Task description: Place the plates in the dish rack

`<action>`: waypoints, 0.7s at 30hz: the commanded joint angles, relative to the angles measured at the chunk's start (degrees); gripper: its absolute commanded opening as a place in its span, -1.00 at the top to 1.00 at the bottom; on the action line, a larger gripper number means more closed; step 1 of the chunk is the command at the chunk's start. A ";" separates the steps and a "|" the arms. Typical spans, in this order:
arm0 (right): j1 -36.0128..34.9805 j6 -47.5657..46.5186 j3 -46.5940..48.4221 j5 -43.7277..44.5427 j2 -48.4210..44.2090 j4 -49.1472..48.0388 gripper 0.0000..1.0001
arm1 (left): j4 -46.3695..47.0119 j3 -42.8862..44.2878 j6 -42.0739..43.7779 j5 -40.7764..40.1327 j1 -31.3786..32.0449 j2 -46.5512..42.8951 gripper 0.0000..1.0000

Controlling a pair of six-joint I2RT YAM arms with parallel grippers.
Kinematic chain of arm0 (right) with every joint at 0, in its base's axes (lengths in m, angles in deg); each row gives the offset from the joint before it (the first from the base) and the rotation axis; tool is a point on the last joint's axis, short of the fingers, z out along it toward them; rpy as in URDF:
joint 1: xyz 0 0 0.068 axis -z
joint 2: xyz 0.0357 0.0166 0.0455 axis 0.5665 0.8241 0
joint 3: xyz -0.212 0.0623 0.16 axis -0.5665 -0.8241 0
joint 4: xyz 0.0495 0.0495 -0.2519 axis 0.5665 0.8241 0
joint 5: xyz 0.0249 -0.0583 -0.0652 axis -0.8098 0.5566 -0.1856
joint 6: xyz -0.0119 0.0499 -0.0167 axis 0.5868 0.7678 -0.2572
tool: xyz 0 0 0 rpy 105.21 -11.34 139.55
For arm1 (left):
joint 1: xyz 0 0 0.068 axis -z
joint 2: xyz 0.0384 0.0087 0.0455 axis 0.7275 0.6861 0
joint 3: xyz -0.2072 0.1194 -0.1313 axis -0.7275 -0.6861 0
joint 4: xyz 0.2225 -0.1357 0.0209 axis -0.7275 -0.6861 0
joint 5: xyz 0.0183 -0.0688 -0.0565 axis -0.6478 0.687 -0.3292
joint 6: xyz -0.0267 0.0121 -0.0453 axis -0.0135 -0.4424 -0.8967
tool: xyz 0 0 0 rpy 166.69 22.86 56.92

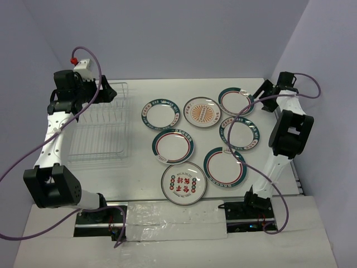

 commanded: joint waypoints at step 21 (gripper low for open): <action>0.82 7.18 11.68 -6.13 17.13 1.15 -0.15 | 2.37 1.98 -0.99 4.07 0.23 0.48 -0.99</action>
